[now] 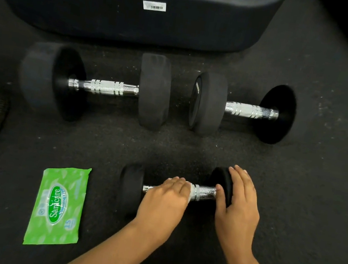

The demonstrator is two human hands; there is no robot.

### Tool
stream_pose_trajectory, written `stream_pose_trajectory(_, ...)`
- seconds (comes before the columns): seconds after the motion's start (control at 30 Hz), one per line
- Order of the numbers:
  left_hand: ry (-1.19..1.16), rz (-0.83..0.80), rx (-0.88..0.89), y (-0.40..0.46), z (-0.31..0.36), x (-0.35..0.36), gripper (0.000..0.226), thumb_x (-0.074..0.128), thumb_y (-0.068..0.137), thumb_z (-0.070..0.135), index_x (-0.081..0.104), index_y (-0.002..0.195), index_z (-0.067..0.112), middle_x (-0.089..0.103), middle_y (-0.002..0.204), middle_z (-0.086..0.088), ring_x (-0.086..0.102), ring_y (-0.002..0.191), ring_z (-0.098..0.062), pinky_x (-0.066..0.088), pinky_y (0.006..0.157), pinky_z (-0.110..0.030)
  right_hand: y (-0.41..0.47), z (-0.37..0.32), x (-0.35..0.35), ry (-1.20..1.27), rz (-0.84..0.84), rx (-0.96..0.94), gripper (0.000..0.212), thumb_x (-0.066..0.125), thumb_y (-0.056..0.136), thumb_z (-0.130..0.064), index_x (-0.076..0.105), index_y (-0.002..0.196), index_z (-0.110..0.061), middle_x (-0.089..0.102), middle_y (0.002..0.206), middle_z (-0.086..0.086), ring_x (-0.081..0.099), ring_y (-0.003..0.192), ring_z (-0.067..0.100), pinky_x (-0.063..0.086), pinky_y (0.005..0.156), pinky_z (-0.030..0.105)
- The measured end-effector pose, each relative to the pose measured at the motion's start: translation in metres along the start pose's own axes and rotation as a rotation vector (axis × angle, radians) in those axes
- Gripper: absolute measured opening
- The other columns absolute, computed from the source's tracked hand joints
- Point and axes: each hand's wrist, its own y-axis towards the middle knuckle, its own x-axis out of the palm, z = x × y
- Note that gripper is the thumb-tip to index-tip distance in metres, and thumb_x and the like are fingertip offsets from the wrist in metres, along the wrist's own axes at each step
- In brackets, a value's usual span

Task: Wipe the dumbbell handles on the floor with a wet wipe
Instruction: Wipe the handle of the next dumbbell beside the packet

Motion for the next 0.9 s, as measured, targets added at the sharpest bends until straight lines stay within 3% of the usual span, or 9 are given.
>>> stream_pose_trajectory(0.13, -0.009, -0.243, -0.230, 0.032, -0.005, -0.019, 0.010, 0.052, 0.093, 0.022, 0.060, 0.095, 0.017, 0.062, 0.097, -0.007, 0.060, 0.092, -0.028, 0.042, 0.069, -0.034, 0.002, -0.001, 0.000, -0.002, -0.007, -0.009, 0.046, 0.064, 0.084, -0.013, 0.052, 0.128, -0.006, 0.050, 0.134, 0.008, 0.039, 0.130, 0.022, 0.033, 0.102, 0.035)
stream_pose_trajectory(0.23, -0.120, -0.294, -0.263, 0.035, -0.012, -0.014, 0.015, 0.056, 0.090, 0.017, 0.057, 0.075, 0.018, 0.062, 0.088, -0.008, 0.061, 0.087, -0.029, 0.043, 0.067, -0.034, 0.001, 0.000, 0.000, -0.006, 0.001, -0.017, 0.047, 0.065, 0.083, -0.012, 0.053, 0.127, -0.005, 0.051, 0.133, 0.009, 0.040, 0.129, 0.022, 0.033, 0.102, 0.035)
stream_pose_trajectory(0.27, -0.136, -0.286, -0.240, 0.031, -0.011, -0.013, 0.008, 0.057, 0.089, 0.017, 0.062, 0.085, 0.021, 0.063, 0.091, -0.006, 0.061, 0.088, -0.027, 0.046, 0.070, -0.034, 0.001, 0.000, 0.000, -0.005, 0.009, -0.018, 0.046, 0.066, 0.082, -0.012, 0.053, 0.126, -0.005, 0.052, 0.132, 0.009, 0.040, 0.128, 0.022, 0.034, 0.102, 0.035)
stream_pose_trajectory(0.33, -0.107, -0.247, -0.176, 0.021, -0.011, -0.005, 0.022, 0.056, 0.089, 0.022, 0.064, 0.108, 0.030, 0.066, 0.098, -0.002, 0.061, 0.092, -0.024, 0.049, 0.078, -0.037, 0.001, 0.000, 0.001, -0.002, 0.015, -0.018, 0.046, 0.066, 0.082, -0.011, 0.054, 0.126, -0.005, 0.052, 0.132, 0.009, 0.041, 0.128, 0.023, 0.034, 0.102, 0.035)
stream_pose_trajectory(0.53, -0.490, -0.324, -0.245, 0.053, -0.017, -0.008, 0.018, 0.059, 0.089, 0.025, 0.072, 0.102, 0.025, 0.064, 0.085, -0.003, 0.059, 0.088, -0.019, 0.044, 0.073, -0.028, 0.005, -0.003, 0.002, -0.030, -0.009, 0.012, 0.046, 0.066, 0.083, -0.012, 0.053, 0.127, -0.007, 0.051, 0.133, 0.007, 0.039, 0.130, 0.021, 0.033, 0.100, 0.033)
stream_pose_trajectory(0.6, -0.411, -0.294, -0.225, 0.047, -0.013, -0.004, 0.020, 0.057, 0.090, 0.027, 0.070, 0.105, 0.027, 0.068, 0.095, -0.005, 0.059, 0.093, -0.021, 0.046, 0.078, -0.030, 0.006, -0.003, 0.001, -0.026, -0.012, 0.013, 0.046, 0.065, 0.083, -0.013, 0.053, 0.127, -0.008, 0.051, 0.133, 0.007, 0.038, 0.130, 0.021, 0.033, 0.100, 0.034)
stream_pose_trajectory(0.67, -0.241, -0.085, -0.086, 0.028, -0.007, 0.003, 0.024, 0.055, 0.086, 0.025, 0.070, 0.106, 0.027, 0.070, 0.100, -0.002, 0.065, 0.093, -0.020, 0.052, 0.077, -0.031, 0.005, -0.003, 0.001, -0.027, -0.005, 0.003, 0.046, 0.066, 0.083, -0.012, 0.053, 0.126, -0.007, 0.052, 0.133, 0.007, 0.039, 0.129, 0.021, 0.033, 0.099, 0.033)
stream_pose_trajectory(0.73, -0.217, -0.019, 0.007, 0.018, -0.007, 0.004, 0.027, 0.055, 0.082, 0.022, 0.069, 0.106, 0.025, 0.071, 0.102, 0.002, 0.067, 0.092, -0.018, 0.054, 0.073, -0.030, 0.004, -0.003, 0.001, -0.028, 0.006, -0.001, 0.046, 0.066, 0.082, -0.012, 0.053, 0.126, -0.007, 0.052, 0.132, 0.008, 0.040, 0.128, 0.022, 0.033, 0.099, 0.033)
stream_pose_trajectory(0.9, -0.226, -0.373, -0.235, 0.056, -0.015, -0.009, 0.021, 0.055, 0.092, 0.031, 0.068, 0.102, 0.018, 0.063, 0.100, -0.013, 0.059, 0.094, -0.030, 0.044, 0.076, -0.034, 0.004, -0.002, 0.001, -0.028, 0.010, -0.001, 0.046, 0.067, 0.082, -0.010, 0.054, 0.126, -0.006, 0.053, 0.131, 0.008, 0.041, 0.128, 0.023, 0.034, 0.100, 0.034)
